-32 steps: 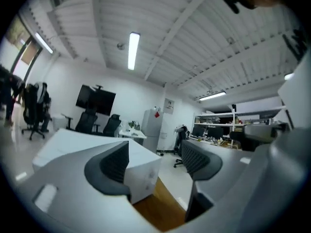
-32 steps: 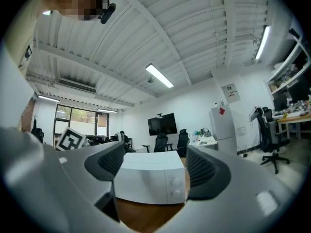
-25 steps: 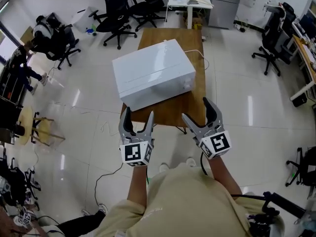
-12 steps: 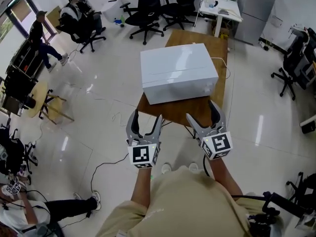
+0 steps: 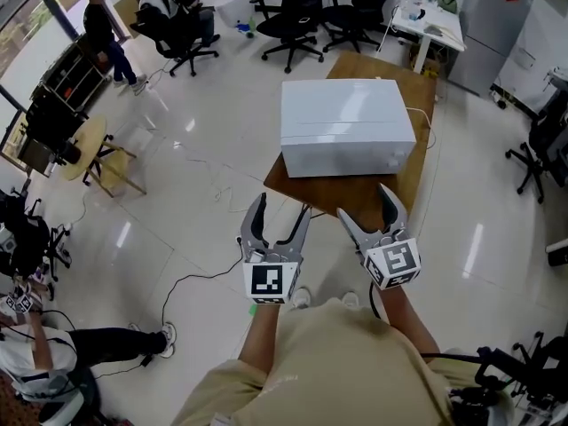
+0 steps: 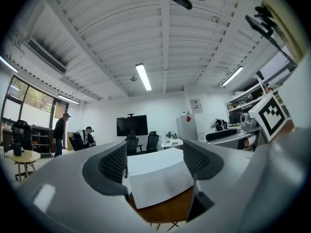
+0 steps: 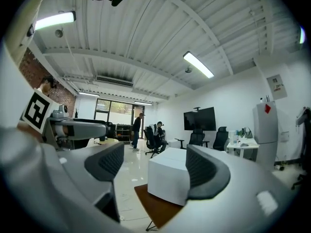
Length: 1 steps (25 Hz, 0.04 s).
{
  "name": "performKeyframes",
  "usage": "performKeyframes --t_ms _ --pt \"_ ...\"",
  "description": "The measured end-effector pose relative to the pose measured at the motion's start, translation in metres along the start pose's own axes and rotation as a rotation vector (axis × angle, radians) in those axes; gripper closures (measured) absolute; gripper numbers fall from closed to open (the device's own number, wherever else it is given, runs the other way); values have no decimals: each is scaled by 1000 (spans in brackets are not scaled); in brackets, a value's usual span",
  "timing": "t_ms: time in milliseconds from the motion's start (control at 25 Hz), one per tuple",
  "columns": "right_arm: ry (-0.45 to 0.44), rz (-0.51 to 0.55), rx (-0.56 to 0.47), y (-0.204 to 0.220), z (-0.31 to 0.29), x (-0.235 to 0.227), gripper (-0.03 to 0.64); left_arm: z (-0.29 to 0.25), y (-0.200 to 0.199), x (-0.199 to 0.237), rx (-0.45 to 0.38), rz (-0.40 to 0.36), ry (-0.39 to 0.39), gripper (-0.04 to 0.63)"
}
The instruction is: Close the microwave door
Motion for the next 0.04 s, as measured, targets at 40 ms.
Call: performKeyframes --t_ms 40 --pt "-11 10 -5 -2 -2 2 229 1 0 0 19 5 -2 252"
Point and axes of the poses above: the fingertips, and each gripper's own axes: z backward along the fingers, x to its left, y out of its underside, the point moved 10 cm from there along z, backward along the fingers, and after that the axes turned 2 degrees about -y, right-handed, at the moved point
